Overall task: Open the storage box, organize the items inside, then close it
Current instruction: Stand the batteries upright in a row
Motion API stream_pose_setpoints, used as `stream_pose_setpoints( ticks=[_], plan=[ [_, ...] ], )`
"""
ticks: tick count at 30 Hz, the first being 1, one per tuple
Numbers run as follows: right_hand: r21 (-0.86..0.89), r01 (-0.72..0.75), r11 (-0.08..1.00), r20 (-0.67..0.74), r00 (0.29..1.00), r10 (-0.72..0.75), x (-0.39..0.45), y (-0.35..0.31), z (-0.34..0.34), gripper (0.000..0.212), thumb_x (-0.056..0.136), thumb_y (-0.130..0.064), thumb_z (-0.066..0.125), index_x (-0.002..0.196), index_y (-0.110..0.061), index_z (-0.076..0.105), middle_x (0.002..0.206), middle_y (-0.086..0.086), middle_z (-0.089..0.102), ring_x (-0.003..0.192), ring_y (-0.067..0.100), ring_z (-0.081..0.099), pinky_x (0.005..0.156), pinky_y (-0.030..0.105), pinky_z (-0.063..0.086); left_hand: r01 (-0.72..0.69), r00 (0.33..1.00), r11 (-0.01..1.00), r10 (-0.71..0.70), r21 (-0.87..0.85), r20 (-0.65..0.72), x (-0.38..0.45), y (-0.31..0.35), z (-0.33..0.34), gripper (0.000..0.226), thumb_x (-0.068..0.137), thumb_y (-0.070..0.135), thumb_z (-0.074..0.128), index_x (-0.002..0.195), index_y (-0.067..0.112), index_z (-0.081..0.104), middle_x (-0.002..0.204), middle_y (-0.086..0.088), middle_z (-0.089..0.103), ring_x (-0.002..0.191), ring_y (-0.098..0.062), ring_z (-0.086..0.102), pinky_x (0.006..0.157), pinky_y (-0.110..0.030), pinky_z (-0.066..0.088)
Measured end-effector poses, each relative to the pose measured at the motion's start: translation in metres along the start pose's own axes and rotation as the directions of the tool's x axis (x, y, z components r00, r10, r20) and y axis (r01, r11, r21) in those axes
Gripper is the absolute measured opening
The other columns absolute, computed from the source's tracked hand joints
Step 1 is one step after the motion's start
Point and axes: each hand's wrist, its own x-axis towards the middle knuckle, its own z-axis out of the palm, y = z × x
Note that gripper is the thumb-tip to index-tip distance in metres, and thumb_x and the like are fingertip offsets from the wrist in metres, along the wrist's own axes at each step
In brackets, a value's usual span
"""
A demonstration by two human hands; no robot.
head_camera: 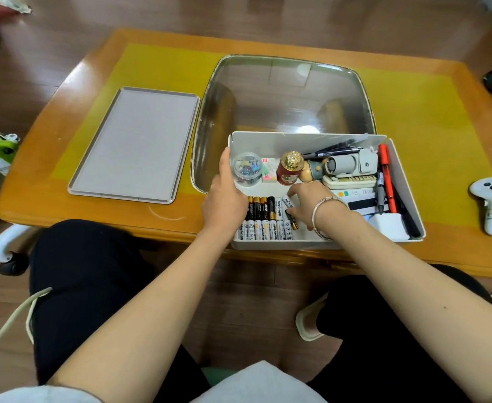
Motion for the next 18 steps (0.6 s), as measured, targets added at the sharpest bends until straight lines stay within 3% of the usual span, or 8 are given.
stream_pose_setpoints(
  ticks=[6, 12, 18],
  plan=[
    [-0.071, 0.051, 0.996, 0.018, 0.999, -0.050, 0.0027, -0.0046, 0.0004, 0.045, 0.077, -0.018, 0.071, 0.120, -0.013, 0.056, 0.116, 0.012, 0.060, 0.104, 0.029, 0.057, 0.084, 0.035, 0.049, 0.000, 1.000, 1.000, 0.000, 0.009, -0.005, -0.0007, 0.0002, -0.0006, 0.087, 0.089, 0.006, 0.060, 0.152, 0.031, 0.006, 0.130, -0.006, 0.055, 0.102, -0.022, 0.060, 0.070, -0.042, 0.057],
    [-0.121, 0.025, 0.992, 0.008, 1.000, -0.024, 0.0030, -0.0060, -0.0032, 0.044, 0.076, -0.001, 0.065, 0.117, -0.012, 0.055, 0.130, 0.020, 0.042, 0.095, 0.032, 0.060, 0.079, 0.034, 0.048, -0.005, 1.000, 1.000, 0.005, 0.024, 0.004, -0.0001, 0.0005, -0.0011, 0.086, 0.090, 0.011, 0.060, 0.152, 0.032, 0.005, 0.128, -0.006, 0.056, 0.102, -0.022, 0.059, 0.073, -0.044, 0.057],
    [-0.100, 0.047, 0.994, -0.126, 0.990, -0.060, -0.0002, 0.0011, -0.0020, 0.029, 0.084, -0.006, 0.061, 0.112, -0.009, 0.054, 0.112, 0.021, 0.058, 0.093, 0.037, 0.059, 0.075, 0.037, 0.047, -0.014, 1.000, 1.000, 0.014, 0.016, -0.011, 0.0005, -0.0009, -0.0001, 0.084, 0.091, 0.014, 0.060, 0.152, 0.032, 0.006, 0.126, -0.006, 0.057, 0.101, -0.020, 0.059, 0.069, -0.038, 0.055]
  ],
)
